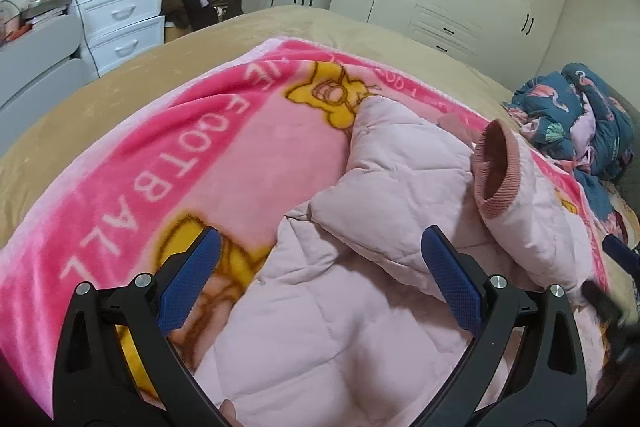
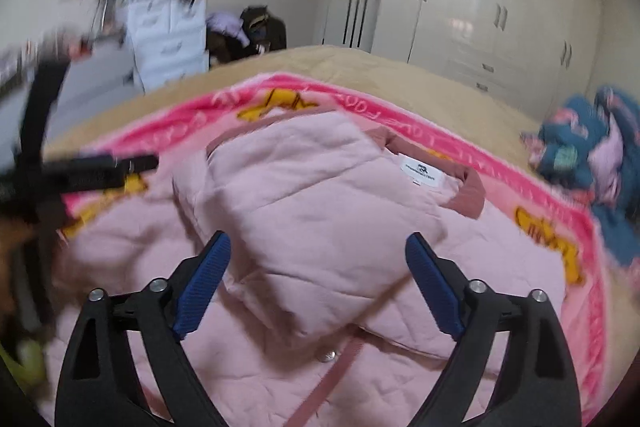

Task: Fold large clothes
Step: 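Pinch the jacket below the collar with the right tool and release, then grasp the ribbed sleeve cuff with the right tool and fold it across the body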

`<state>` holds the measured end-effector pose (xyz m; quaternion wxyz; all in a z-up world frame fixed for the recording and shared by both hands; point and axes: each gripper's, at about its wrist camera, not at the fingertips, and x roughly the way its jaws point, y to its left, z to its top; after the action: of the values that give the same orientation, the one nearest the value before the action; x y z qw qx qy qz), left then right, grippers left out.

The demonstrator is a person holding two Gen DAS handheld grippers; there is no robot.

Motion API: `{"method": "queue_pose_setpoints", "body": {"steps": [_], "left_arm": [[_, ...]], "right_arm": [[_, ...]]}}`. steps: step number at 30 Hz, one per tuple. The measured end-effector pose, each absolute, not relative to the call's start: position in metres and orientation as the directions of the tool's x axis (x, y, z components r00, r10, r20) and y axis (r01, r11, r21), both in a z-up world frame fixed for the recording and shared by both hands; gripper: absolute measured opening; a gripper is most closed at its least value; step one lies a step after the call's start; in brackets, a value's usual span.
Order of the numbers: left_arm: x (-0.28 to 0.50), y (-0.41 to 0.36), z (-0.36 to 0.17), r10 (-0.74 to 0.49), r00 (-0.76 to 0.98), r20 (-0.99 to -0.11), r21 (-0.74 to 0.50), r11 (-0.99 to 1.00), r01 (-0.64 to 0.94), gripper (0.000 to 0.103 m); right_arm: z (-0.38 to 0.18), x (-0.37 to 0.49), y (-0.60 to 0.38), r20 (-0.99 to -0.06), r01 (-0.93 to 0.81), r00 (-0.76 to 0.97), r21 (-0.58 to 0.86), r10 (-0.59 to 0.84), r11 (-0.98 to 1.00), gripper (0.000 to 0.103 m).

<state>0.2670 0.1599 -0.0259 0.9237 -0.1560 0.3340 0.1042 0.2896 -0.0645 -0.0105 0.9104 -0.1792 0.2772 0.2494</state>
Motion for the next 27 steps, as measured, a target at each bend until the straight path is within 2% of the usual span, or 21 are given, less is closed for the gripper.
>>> {"method": "queue_pose_setpoints", "body": {"steps": [4,7,8,9,10,11,12,15,22,27], "left_arm": [[0.272,0.162,-0.025,0.114,0.748,-0.654,-0.184,0.935,-0.303,0.094],[0.274,0.165,-0.025,0.105,0.748,-0.655,-0.203,0.929,-0.308,0.094],[0.275,0.167,-0.024,0.105,0.751,-0.652,-0.210,0.927,-0.311,0.094],[0.277,0.169,-0.023,0.107,0.752,-0.650,-0.212,0.925,-0.314,0.094],[0.279,0.170,-0.021,0.108,0.754,-0.648,-0.213,0.925,-0.316,0.094],[0.280,0.170,-0.020,0.108,0.757,-0.645,-0.215,0.925,-0.315,0.094],[0.281,0.169,-0.020,0.105,0.759,-0.643,-0.216,0.925,-0.312,0.094],[0.287,0.164,-0.017,0.095,0.766,-0.636,-0.213,0.933,-0.292,0.094],[0.302,0.151,-0.011,0.058,0.778,-0.626,-0.215,0.946,-0.243,0.094],[0.308,0.134,-0.006,0.002,0.789,-0.614,-0.234,0.955,-0.184,0.094]], "right_arm": [[-0.028,0.292,-0.032,-0.597,-0.548,0.753,-0.334,0.277,0.767,0.089],[-0.037,0.308,-0.022,-0.609,-0.520,0.760,-0.363,0.226,0.773,0.088],[-0.038,0.312,-0.020,-0.611,-0.517,0.759,-0.358,0.224,0.777,0.080],[-0.038,0.313,-0.018,-0.612,-0.518,0.758,-0.354,0.225,0.779,0.063],[-0.036,0.317,-0.018,-0.620,-0.535,0.744,-0.326,0.251,0.779,0.054],[-0.032,0.320,-0.020,-0.625,-0.547,0.730,-0.290,0.278,0.785,0.039],[-0.025,0.323,-0.025,-0.617,-0.545,0.728,-0.257,0.299,0.798,0.032],[0.004,0.327,-0.047,-0.542,-0.512,0.763,-0.175,0.351,0.841,0.022],[0.047,0.339,-0.144,-0.376,-0.391,0.836,0.105,0.401,0.914,0.016],[0.034,0.337,-0.208,-0.354,-0.269,0.864,0.275,0.358,0.923,0.015]]}}
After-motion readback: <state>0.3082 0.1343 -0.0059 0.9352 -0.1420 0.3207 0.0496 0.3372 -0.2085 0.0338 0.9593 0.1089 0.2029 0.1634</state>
